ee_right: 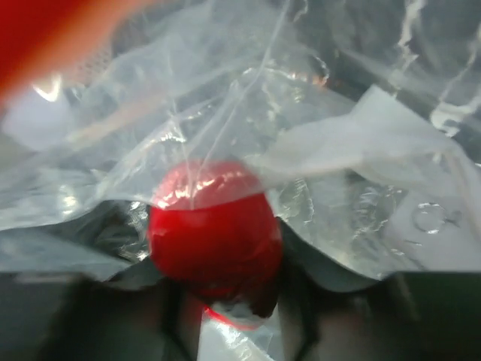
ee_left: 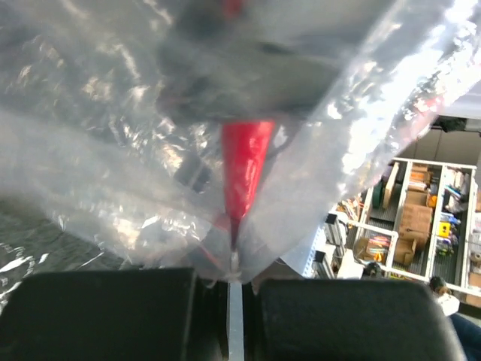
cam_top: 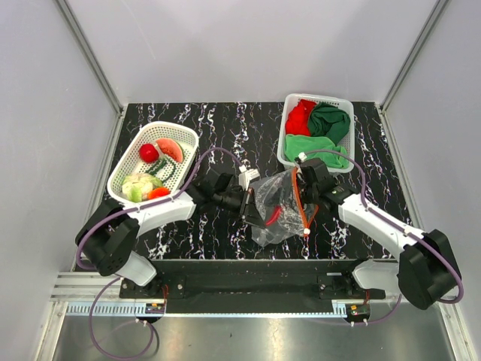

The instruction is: Open the zip-top bag and remove the fake food

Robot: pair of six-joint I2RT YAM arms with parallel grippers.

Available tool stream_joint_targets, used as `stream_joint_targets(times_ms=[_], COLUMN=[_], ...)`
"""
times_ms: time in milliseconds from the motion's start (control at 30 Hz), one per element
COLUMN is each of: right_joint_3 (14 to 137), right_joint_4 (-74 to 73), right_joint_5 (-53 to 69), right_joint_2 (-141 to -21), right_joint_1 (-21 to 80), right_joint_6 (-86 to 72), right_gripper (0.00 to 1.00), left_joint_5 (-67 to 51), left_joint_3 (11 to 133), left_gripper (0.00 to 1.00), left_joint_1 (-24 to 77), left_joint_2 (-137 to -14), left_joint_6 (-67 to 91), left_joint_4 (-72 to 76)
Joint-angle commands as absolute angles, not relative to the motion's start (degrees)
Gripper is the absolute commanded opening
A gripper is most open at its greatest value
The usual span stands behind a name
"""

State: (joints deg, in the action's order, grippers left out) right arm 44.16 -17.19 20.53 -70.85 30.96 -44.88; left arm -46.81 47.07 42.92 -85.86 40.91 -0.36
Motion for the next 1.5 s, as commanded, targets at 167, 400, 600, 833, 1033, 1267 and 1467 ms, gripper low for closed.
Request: stream_joint_targets(times_ms=[167,400,600,833,1033,1267,1467], right_joint_3=[42.0,39.9,40.8,42.4,45.9,50.3,53.1], right_joint_4=[-14.6,-14.9,-19.3,-25.4,-29.3,-33.6,-37.5], right_joint_5=[21.6,24.9,24.1,20.3,18.1,7.2,-4.0], right_joint_2=[-65.6,-62.7,-60.9,-56.4,-56.5,-54.2,-49.7], right_joint_1=[30.7,30.8,30.6,30.7,30.7,30.7,30.7], right_joint_6=[-44.1,-44.0,-41.1,-37.5,-35.5,-34.4,-32.5], right_gripper=[0.0,0.0,0.0,0.0,0.0,0.0,0.0], left_joint_5=[-44.1,-41.7,-41.7,-42.6,-42.9,-39.7,-34.7], left_joint_3=[48.7,53.1,53.0,53.0,53.9,53.7,52.5], left_gripper=[0.54,0.63,0.44,0.66,0.28,0.0,0.0], left_joint_1=[43.0,41.5,38.3,37.7,37.8,37.8,37.8], left_joint_2=[-84.1,-86.3,-88.2,-88.3,-90.3,-90.6,-87.8], left_joint_6=[41.0,39.8,43.3,43.8,44.2,43.0,41.0], left_joint_4=[0.2,-3.0,-0.8,-0.8,-0.5,-5.8,-11.6])
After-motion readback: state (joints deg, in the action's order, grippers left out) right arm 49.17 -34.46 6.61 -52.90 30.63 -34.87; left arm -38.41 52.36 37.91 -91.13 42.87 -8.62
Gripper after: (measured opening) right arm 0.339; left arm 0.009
